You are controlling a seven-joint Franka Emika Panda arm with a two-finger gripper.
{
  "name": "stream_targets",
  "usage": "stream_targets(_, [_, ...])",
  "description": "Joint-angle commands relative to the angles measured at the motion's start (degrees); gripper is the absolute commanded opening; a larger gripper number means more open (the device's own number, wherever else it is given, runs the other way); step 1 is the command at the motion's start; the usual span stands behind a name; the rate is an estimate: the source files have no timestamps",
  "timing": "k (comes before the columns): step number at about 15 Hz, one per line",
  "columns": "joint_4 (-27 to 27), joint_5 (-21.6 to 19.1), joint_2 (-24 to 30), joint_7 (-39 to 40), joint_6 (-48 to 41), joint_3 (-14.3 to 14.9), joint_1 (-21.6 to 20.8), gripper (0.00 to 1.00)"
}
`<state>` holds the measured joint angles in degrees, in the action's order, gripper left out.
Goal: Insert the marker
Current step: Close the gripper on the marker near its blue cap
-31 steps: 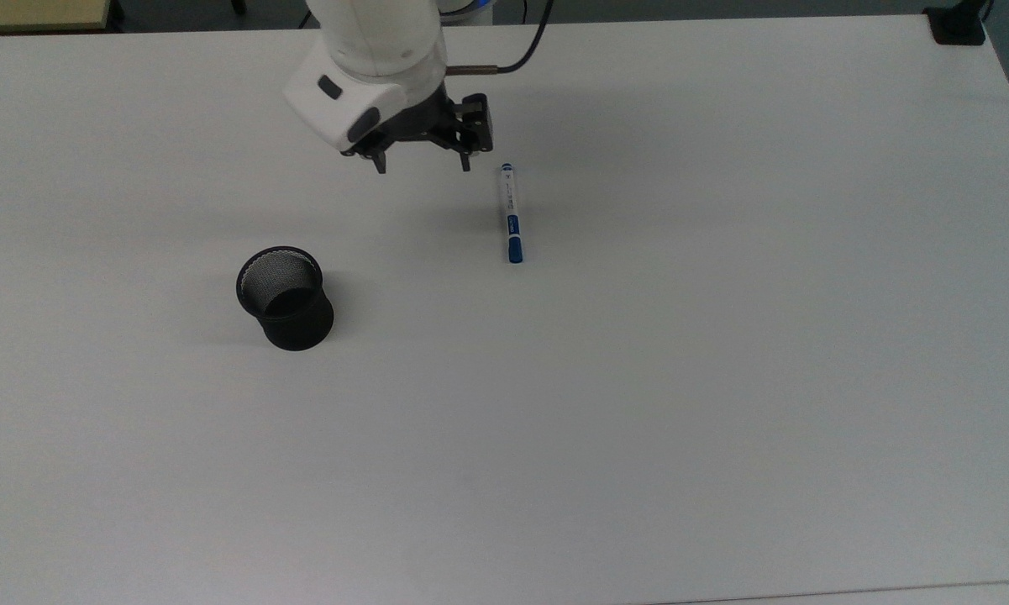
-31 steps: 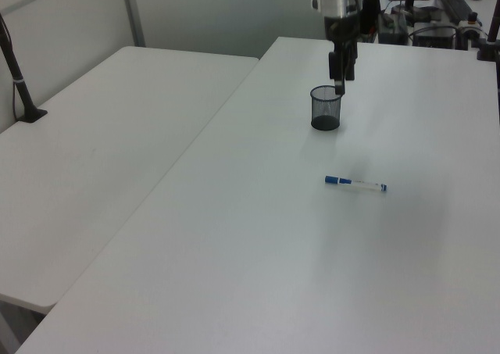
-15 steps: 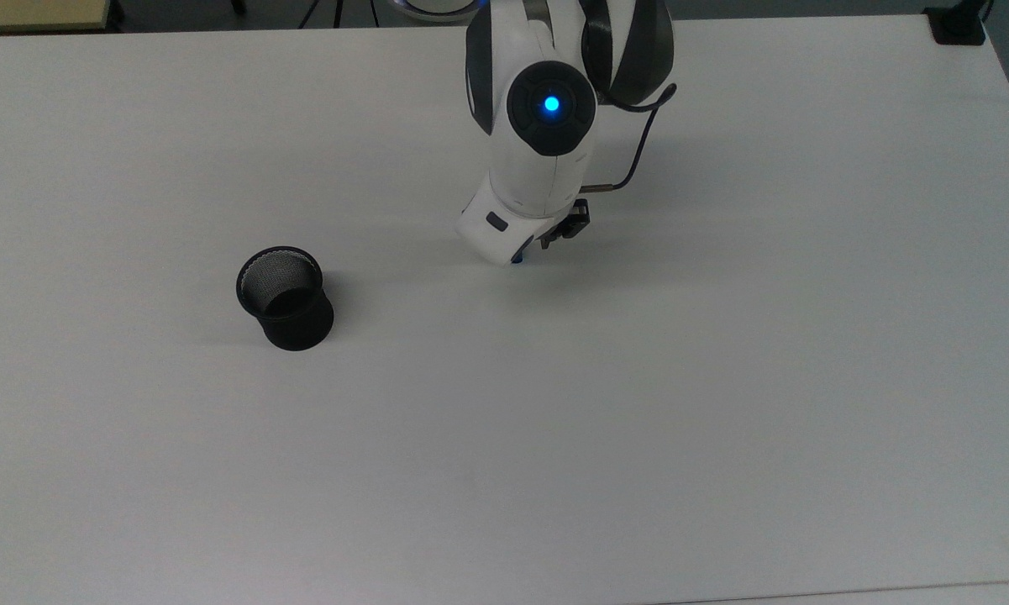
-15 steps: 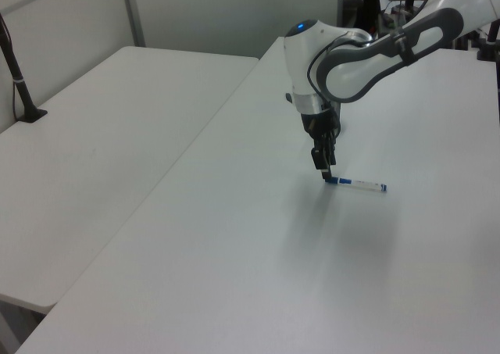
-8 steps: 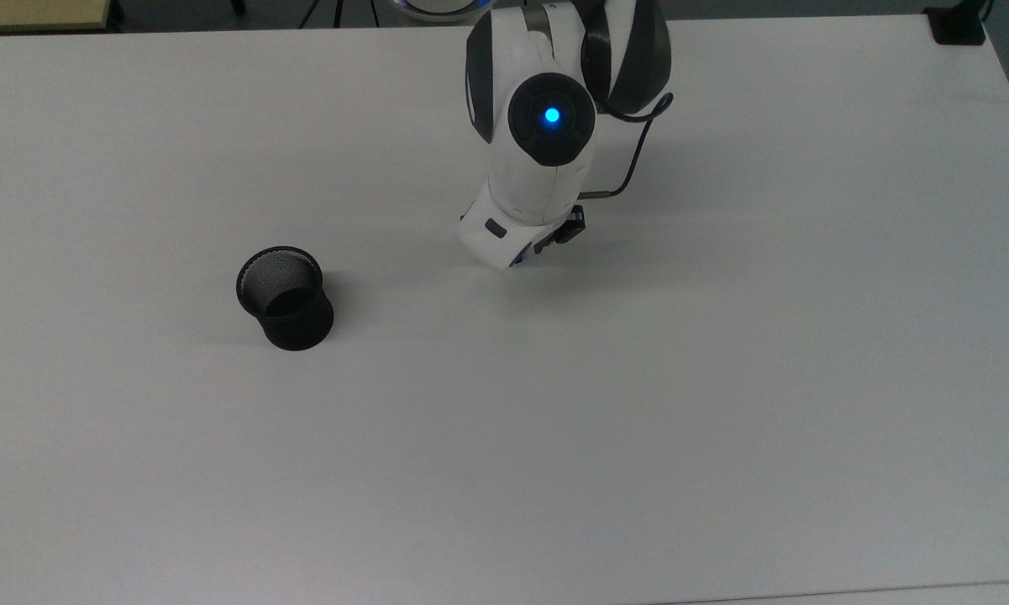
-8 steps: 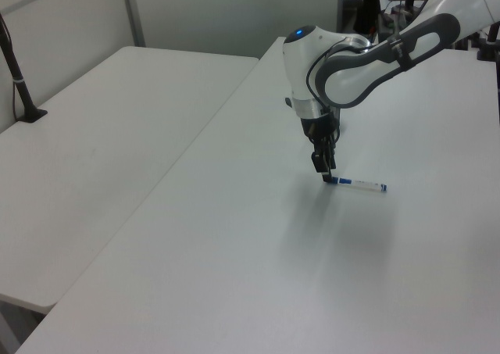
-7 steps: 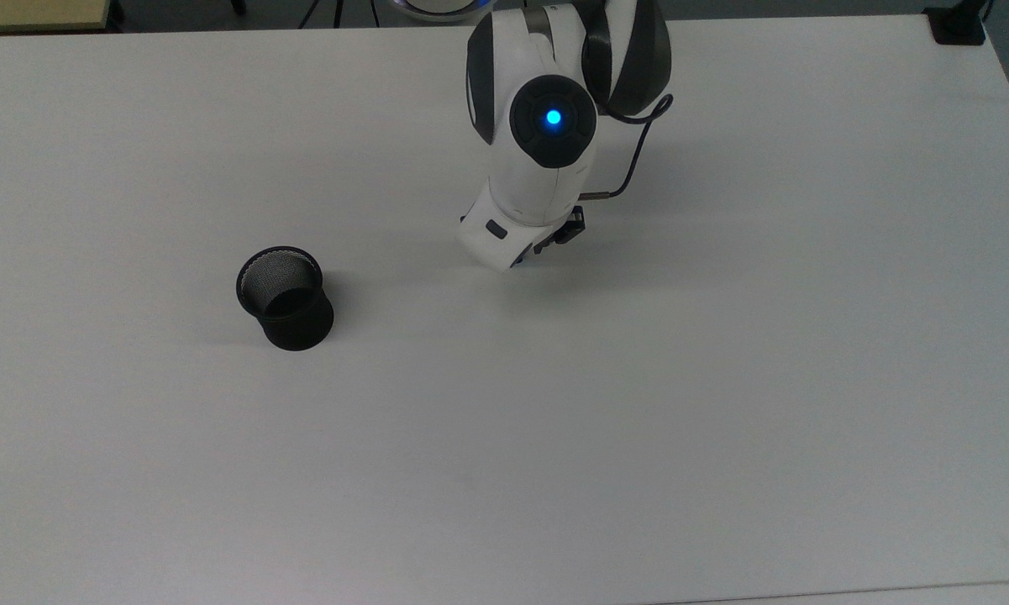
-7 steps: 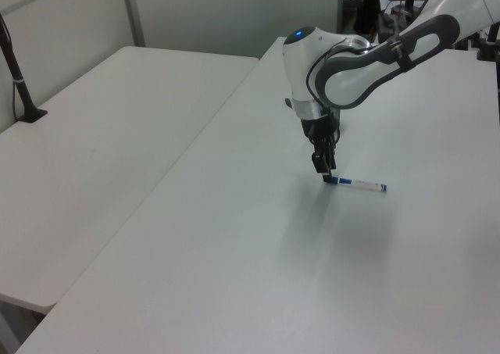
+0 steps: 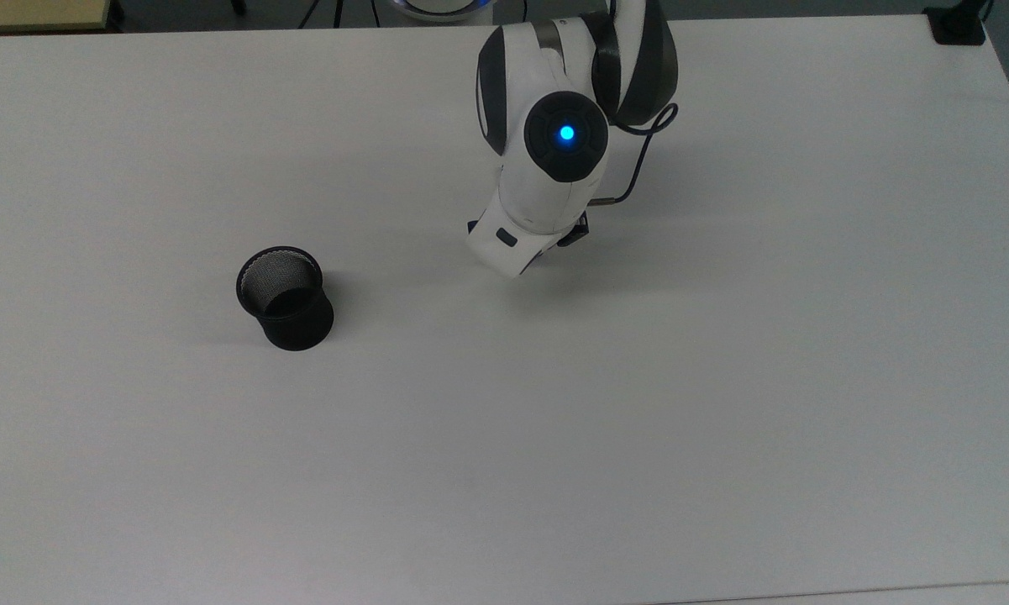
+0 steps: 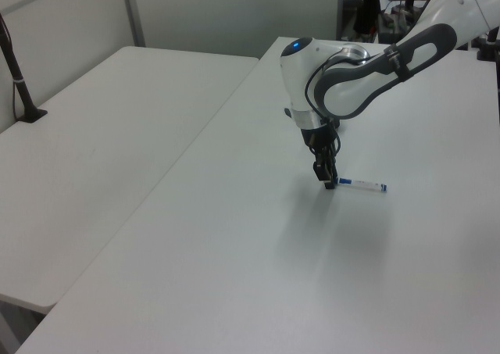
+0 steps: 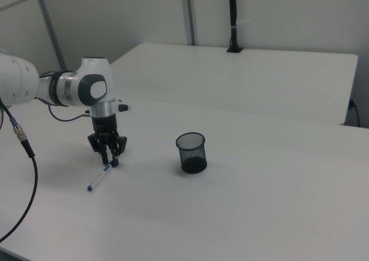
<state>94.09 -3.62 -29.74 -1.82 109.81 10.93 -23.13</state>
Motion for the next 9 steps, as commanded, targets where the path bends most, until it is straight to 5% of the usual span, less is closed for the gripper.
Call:
stream_targets(1, [0.57,0.9,0.12,-1.26,1.64,0.58,-1.04,0.25])
stream_targets(5, [0.48,0.89,0.12,-2.31,1.55,0.58,-1.04,0.11])
stream_targets(9, [0.48,0.9,0.12,-2.32,1.55,0.58,-1.04,0.08])
